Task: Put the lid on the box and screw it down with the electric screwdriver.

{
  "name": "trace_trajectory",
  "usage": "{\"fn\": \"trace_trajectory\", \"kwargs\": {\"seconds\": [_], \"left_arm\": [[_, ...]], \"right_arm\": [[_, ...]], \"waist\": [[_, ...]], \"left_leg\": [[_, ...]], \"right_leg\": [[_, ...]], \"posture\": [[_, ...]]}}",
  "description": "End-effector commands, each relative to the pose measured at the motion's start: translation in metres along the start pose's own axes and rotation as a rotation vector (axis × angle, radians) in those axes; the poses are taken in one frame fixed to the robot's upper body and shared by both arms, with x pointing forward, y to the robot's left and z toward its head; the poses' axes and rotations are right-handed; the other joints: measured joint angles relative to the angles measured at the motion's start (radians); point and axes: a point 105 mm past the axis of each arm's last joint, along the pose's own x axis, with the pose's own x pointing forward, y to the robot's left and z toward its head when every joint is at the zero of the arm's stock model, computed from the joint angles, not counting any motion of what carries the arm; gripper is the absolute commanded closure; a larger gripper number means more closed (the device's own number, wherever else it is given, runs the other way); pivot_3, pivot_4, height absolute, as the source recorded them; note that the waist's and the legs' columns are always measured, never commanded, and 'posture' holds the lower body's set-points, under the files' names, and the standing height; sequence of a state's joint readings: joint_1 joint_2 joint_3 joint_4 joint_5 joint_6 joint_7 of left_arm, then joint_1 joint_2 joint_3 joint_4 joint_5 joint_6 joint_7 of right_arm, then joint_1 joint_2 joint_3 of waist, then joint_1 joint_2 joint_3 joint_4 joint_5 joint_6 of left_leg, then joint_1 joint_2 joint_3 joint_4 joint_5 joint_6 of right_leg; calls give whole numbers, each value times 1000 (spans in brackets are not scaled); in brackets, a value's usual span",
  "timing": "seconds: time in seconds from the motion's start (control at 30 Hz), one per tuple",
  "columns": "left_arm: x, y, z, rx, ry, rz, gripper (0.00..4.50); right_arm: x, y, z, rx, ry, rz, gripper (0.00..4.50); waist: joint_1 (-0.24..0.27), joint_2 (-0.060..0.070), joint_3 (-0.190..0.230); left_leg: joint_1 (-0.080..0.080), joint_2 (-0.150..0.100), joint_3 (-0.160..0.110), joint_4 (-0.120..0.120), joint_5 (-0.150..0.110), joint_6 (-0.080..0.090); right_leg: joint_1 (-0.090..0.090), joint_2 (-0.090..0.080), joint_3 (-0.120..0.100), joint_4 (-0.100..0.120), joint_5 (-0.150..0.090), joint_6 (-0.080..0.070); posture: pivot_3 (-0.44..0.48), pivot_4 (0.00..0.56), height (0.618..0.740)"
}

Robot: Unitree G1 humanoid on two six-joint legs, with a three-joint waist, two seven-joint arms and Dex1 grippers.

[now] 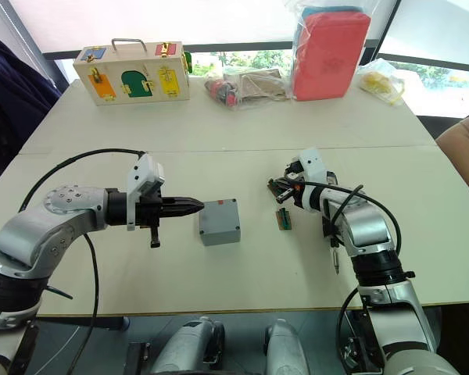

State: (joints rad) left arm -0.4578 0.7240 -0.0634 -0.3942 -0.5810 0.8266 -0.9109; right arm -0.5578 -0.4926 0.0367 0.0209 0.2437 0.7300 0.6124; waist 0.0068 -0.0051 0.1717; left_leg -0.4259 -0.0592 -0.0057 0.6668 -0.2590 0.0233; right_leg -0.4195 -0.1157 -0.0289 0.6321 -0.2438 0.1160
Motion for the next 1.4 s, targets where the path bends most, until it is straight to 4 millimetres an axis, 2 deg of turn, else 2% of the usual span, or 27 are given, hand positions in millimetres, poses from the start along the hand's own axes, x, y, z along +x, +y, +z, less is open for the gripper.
{"fn": "trace_trajectory", "kwargs": {"seconds": [0.03, 0.23, 0.33, 0.43, 0.57, 0.7, 0.9, 1.4], "left_arm": [[-2, 1, 7, 7, -23, 6, 4500], [-2, 6, 4, 1, -9, 61, 4500], [-9, 9, 3, 15, 4, 94, 4500], [-19, 3, -2, 3, 33, 68, 4500], [-27, -2, -9, -30, 65, 45, 4500], [-25, -3, -10, -51, 53, 52, 4500], [-19, -6, -9, -58, 33, 63, 4500], [-16, -6, -9, -64, 23, 66, 4500]], "right_arm": [[-7, 1, 20, -13, -69, -6, 4479], [-13, 6, 32, -25, -100, 10, 4479], [-18, 28, 48, -38, -155, 110, 4479], [-21, 57, 57, -39, -192, 232, 4479], [-19, 86, 56, -29, -195, 328, 4479], [-13, 99, 44, -21, -168, 357, 4479], [-9, 102, 37, -16, -144, 369, 4479], [-11, 90, 33, -6, -125, 332, 4479]], "waist": [[0, 0, 0], [1, 0, 0], [0, 0, 0], [-4, 0, 0], [-3, 0, 0], [5, 0, 0], [2, 0, 0], [3, 0, 0]], "left_leg": [[0, 0, 0, 0, 0, 0], [0, 0, 0, 0, 0, 0], [0, 0, 0, 0, 0, 0], [0, 0, 0, 0, 0, 0], [0, 1, 0, -1, 0, 0], [0, 1, 0, 0, 0, 0], [0, 0, 0, 0, 0, 0], [0, 0, 0, 0, 0, 0]], "right_leg": [[0, 0, 0, 0, 0, 0], [0, 0, 0, 0, 0, 0], [0, 0, 0, 0, 0, 0], [-1, 0, 0, 0, 0, 0], [-1, 1, 1, 0, 0, 0], [0, 1, 1, 0, 0, 0], [0, 0, 1, 0, 0, 0], [-1, 1, 1, 0, 0, 0]], "posture": [[0, 150, 740], [0, 150, 740], [0, 150, 740], [0, 150, 740], [0, 150, 740], [0, 150, 740], [0, 150, 740], [0, 150, 740]]}}
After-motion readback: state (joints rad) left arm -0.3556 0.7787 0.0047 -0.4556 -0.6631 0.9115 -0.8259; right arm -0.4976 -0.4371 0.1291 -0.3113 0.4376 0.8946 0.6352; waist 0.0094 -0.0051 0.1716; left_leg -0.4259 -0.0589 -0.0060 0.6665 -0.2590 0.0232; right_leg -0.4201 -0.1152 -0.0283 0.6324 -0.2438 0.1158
